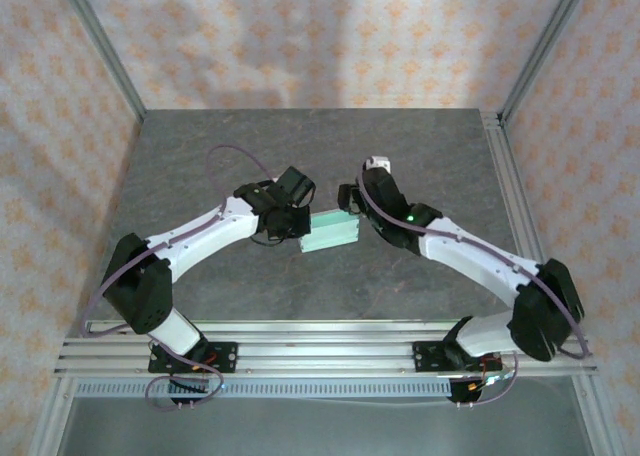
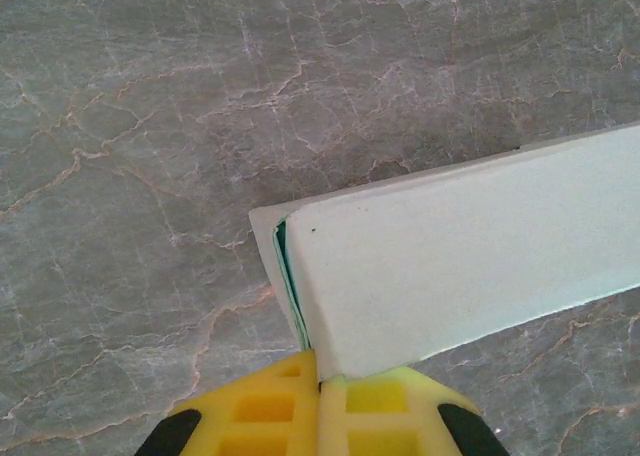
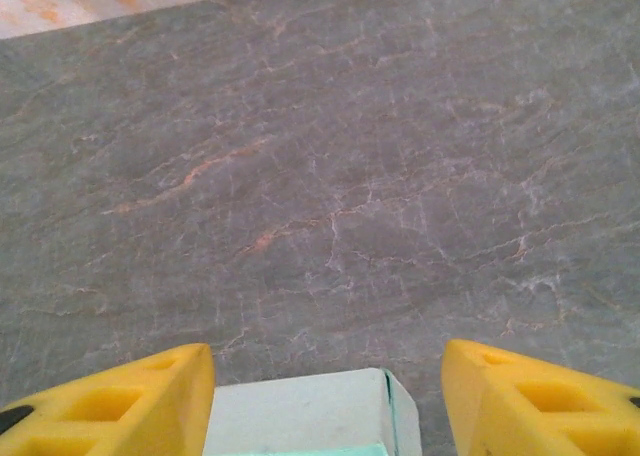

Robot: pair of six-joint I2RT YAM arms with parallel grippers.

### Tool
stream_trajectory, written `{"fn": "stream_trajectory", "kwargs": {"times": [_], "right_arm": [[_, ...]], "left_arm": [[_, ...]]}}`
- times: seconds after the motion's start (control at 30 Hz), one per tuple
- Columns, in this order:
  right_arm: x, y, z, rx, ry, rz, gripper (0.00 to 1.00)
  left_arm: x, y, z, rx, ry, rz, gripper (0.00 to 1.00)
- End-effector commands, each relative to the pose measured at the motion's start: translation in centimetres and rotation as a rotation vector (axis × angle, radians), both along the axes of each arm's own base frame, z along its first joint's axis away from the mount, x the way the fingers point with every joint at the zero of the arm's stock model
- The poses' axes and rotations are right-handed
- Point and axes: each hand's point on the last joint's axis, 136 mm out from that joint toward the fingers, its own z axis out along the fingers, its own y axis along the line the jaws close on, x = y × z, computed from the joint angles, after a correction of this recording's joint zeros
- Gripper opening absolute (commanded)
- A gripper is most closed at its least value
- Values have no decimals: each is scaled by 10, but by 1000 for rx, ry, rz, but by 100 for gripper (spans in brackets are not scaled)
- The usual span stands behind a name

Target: Fold the paper box

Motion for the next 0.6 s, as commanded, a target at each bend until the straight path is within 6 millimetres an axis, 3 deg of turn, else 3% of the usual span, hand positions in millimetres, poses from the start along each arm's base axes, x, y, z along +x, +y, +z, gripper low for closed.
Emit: {"fn": "stream_trajectory", "kwargs": {"times": [0.0, 0.3, 0.57], "right_arm": [[-10, -5, -35, -29, 137, -55, 60], [-19, -7, -75, -55, 220, -50, 56], [-21, -10, -89, -81, 246, -60, 54]], "left_arm": [[-13, 12, -25, 84, 66, 9, 0], [-13, 10, -20, 78, 53, -2, 1], [-7, 3, 9, 19, -18, -23, 44]]}}
